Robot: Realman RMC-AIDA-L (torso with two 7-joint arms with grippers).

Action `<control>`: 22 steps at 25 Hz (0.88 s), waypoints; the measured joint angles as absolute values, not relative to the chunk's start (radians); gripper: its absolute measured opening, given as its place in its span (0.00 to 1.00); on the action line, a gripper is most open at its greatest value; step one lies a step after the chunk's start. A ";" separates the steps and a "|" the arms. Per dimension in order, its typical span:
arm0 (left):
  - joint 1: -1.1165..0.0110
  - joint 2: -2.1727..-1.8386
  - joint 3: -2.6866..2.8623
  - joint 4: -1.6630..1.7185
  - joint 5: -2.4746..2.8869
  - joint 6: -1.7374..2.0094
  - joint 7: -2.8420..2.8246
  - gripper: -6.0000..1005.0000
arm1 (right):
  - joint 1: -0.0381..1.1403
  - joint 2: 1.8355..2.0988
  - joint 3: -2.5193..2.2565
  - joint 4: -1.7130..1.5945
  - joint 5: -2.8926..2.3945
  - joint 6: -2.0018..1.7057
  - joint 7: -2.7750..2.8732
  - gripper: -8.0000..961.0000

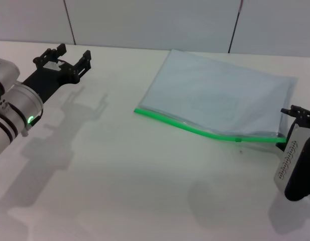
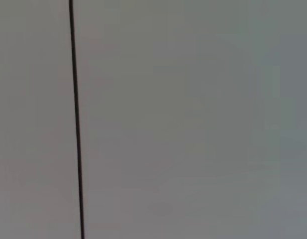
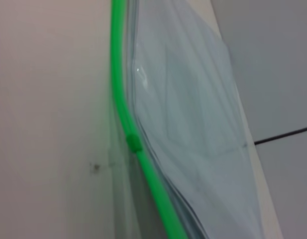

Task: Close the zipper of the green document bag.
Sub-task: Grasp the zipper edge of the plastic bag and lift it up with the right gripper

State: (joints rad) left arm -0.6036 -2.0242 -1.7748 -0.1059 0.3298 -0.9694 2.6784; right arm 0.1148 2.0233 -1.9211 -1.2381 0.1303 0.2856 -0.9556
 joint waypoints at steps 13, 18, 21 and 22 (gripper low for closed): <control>-0.611 -2.028 -1.772 -0.105 0.330 -0.969 2.678 0.70 | 0.160 2.027 -1.938 -1.231 0.130 0.285 -0.954 0.57; -0.611 -2.028 -1.772 -0.105 0.330 -0.970 2.678 0.70 | 0.167 2.028 -1.958 -1.222 0.130 0.289 -0.954 0.54; -0.613 -2.028 -1.769 -0.106 0.330 -0.969 2.678 0.70 | 0.177 2.029 -1.963 -1.207 0.130 0.295 -0.954 0.52; -0.613 -2.028 -1.767 -0.106 0.330 -0.969 2.678 0.70 | 0.182 2.029 -1.966 -1.201 0.130 0.297 -0.953 0.51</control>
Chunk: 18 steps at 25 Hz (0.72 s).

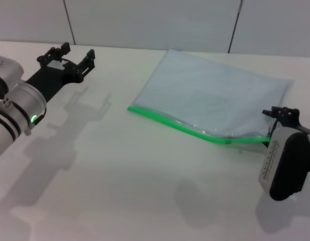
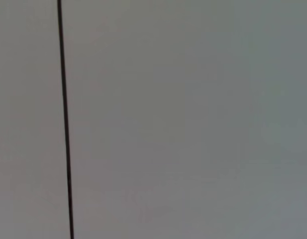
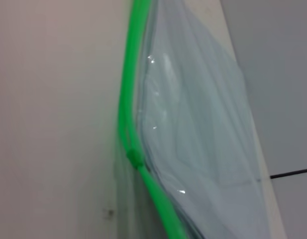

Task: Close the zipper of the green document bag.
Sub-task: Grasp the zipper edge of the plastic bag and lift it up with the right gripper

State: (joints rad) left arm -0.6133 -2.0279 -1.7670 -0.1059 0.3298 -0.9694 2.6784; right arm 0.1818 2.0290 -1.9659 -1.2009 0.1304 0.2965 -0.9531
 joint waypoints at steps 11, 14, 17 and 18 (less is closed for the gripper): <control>-0.614 -2.028 -1.770 -0.106 0.330 -0.968 2.678 0.69 | 0.236 2.030 -1.984 -1.195 0.131 0.369 -0.870 0.25; -0.614 -2.028 -1.771 -0.106 0.330 -0.968 2.678 0.69 | 0.242 2.029 -1.985 -1.196 0.131 0.372 -0.847 0.19; -0.614 -2.028 -1.772 -0.106 0.330 -0.968 2.678 0.69 | 0.242 2.030 -1.987 -1.211 0.130 0.368 -0.820 0.14; -0.614 -2.028 -1.772 -0.106 0.330 -0.968 2.678 0.69 | 0.242 2.030 -1.989 -1.222 0.130 0.369 -0.807 0.13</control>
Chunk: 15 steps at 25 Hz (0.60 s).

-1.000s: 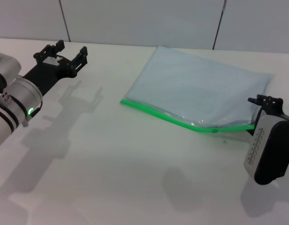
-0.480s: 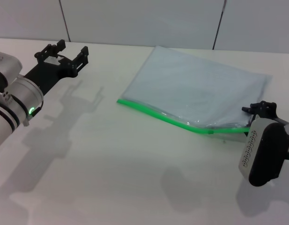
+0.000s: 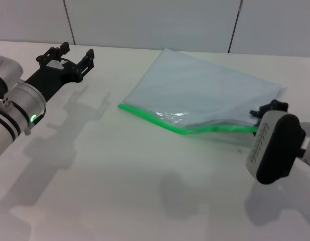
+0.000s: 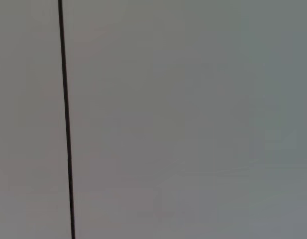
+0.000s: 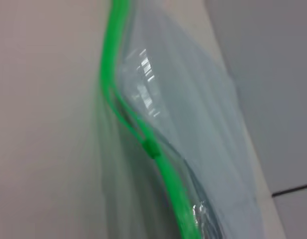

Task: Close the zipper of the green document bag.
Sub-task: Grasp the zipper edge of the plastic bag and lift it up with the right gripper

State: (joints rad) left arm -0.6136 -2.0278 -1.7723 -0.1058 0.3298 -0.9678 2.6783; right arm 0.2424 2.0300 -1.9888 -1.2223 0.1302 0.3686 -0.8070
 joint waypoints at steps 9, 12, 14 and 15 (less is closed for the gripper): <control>-0.630 -2.028 -1.737 -0.109 0.369 -0.977 2.659 0.69 | 0.176 2.026 -1.976 -1.403 0.132 0.393 -0.738 0.10; -0.628 -2.025 -1.676 -0.153 0.427 -0.985 2.611 0.69 | 0.143 2.024 -1.954 -1.482 0.133 0.417 -0.736 0.10; -0.618 -2.019 -1.619 -0.207 0.494 -0.985 2.561 0.69 | 0.125 2.023 -1.940 -1.534 0.135 0.441 -0.736 0.10; -0.613 -2.018 -1.602 -0.232 0.524 -0.986 2.542 0.69 | 0.119 2.023 -1.932 -1.554 0.136 0.453 -0.737 0.10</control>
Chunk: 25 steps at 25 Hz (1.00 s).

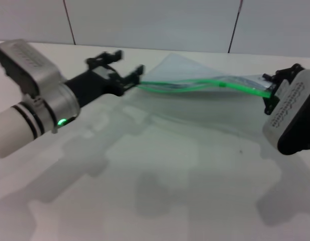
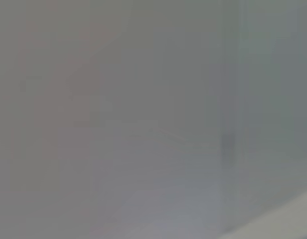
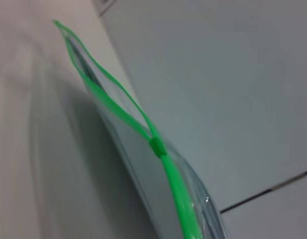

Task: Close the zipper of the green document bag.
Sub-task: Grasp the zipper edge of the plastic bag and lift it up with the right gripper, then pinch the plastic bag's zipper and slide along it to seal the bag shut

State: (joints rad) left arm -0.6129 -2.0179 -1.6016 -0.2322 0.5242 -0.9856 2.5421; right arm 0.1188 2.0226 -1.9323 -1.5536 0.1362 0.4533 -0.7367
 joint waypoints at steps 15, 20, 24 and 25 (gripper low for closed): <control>-0.484 -2.029 -1.563 -0.655 1.001 -0.987 2.516 0.69 | 0.150 2.022 -1.905 -1.529 0.249 0.538 -0.737 0.10; -0.477 -2.030 -1.555 -0.680 1.019 -0.986 2.511 0.69 | 0.132 2.016 -1.916 -1.618 0.261 0.634 -0.745 0.09; -0.461 -2.030 -1.555 -0.708 1.020 -0.985 2.509 0.69 | 0.100 2.015 -1.910 -1.705 0.268 0.692 -0.769 0.09; -0.460 -2.030 -1.555 -0.710 1.020 -0.985 2.509 0.69 | 0.095 2.015 -1.907 -1.720 0.278 0.699 -0.776 0.09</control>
State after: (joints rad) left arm -0.4600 -2.0296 -1.5553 -0.7100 1.0200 -0.9851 2.5090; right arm 0.0949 2.0154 -1.9073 -1.7199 0.2783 0.6992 -0.7760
